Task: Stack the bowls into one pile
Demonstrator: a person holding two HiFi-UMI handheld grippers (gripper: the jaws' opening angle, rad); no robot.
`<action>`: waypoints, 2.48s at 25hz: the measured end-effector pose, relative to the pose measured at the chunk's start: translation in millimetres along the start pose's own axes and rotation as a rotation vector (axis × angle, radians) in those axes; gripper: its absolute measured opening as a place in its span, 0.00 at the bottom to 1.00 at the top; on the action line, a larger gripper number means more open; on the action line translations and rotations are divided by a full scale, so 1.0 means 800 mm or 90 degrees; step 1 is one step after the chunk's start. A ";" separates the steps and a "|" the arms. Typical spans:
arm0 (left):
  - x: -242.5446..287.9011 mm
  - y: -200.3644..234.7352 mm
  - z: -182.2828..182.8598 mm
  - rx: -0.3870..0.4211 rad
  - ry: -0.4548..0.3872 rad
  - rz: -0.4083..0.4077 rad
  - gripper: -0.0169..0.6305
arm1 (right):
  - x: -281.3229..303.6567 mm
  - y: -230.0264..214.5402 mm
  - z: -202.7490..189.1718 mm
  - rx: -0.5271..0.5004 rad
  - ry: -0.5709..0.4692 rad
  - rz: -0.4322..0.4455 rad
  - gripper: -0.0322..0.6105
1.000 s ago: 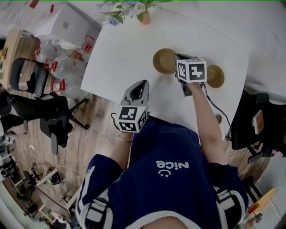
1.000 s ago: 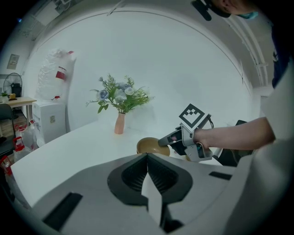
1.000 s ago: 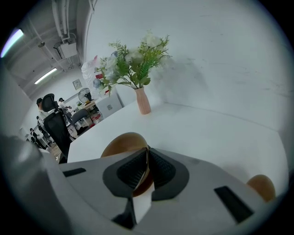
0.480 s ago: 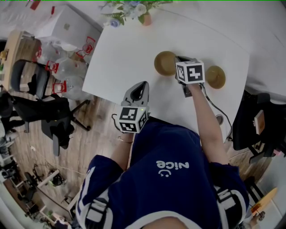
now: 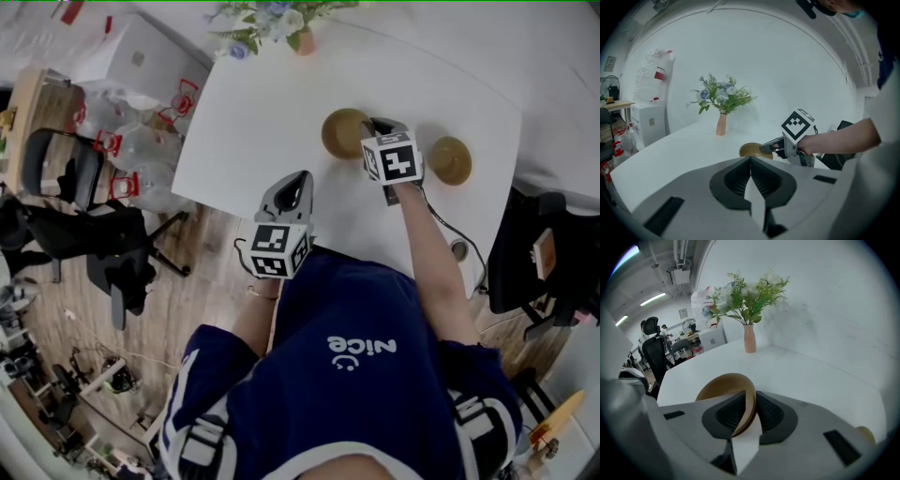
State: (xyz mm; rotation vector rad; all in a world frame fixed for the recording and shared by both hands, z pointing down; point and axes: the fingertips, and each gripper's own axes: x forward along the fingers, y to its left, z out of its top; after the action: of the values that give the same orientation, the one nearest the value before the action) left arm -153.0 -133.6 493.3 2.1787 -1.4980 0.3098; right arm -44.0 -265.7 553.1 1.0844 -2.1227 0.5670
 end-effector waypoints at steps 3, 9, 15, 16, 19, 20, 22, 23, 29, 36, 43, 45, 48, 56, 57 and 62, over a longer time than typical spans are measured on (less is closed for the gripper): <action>0.002 -0.003 0.001 0.001 0.001 -0.002 0.05 | -0.002 0.002 0.002 0.013 -0.012 0.009 0.23; 0.002 -0.006 0.000 0.004 0.002 -0.008 0.05 | -0.006 0.000 0.006 0.000 -0.036 -0.004 0.36; 0.003 -0.013 0.004 0.005 -0.003 -0.014 0.05 | -0.025 0.001 0.012 0.010 -0.056 0.011 0.38; 0.003 -0.016 0.005 0.007 -0.005 -0.016 0.05 | -0.033 0.001 0.016 0.010 -0.068 0.011 0.38; 0.004 -0.025 0.009 0.010 -0.010 -0.025 0.05 | -0.062 -0.004 0.026 0.012 -0.108 0.000 0.38; 0.004 -0.029 0.009 0.011 -0.011 -0.028 0.05 | -0.073 -0.006 0.029 0.014 -0.121 -0.004 0.38; 0.006 -0.036 0.011 0.012 -0.014 -0.033 0.05 | -0.096 -0.010 0.032 0.016 -0.145 -0.010 0.38; 0.006 -0.040 0.012 0.013 -0.015 -0.037 0.05 | -0.108 -0.011 0.032 0.015 -0.155 -0.013 0.38; 0.012 -0.069 0.029 0.022 -0.036 -0.058 0.05 | -0.178 -0.024 0.027 0.023 -0.219 -0.052 0.38; 0.014 -0.111 0.050 0.039 -0.064 -0.087 0.05 | -0.237 -0.032 -0.011 0.037 -0.253 -0.091 0.38; 0.017 -0.135 0.059 0.028 -0.071 -0.098 0.05 | -0.272 -0.047 -0.067 0.070 -0.253 -0.134 0.38; 0.020 -0.142 0.057 0.031 -0.070 -0.103 0.05 | -0.277 -0.053 -0.077 0.078 -0.252 -0.147 0.38; 0.023 -0.156 0.054 0.039 -0.065 -0.113 0.05 | -0.287 -0.068 -0.086 0.092 -0.255 -0.170 0.38; 0.027 -0.180 0.056 0.038 -0.063 -0.135 0.05 | -0.291 -0.134 -0.114 0.173 -0.228 -0.214 0.38; 0.027 -0.180 0.057 0.036 -0.065 -0.134 0.05 | -0.287 -0.143 -0.117 0.182 -0.223 -0.217 0.38; 0.024 -0.175 0.058 0.046 -0.065 -0.118 0.05 | -0.275 -0.182 -0.128 0.200 -0.199 -0.239 0.38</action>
State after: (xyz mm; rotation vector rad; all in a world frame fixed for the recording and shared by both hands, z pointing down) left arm -20.5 -131.7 426.4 2.4024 -1.3423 0.1957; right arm 207.3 -165.1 471.3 1.8019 -2.0481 0.5897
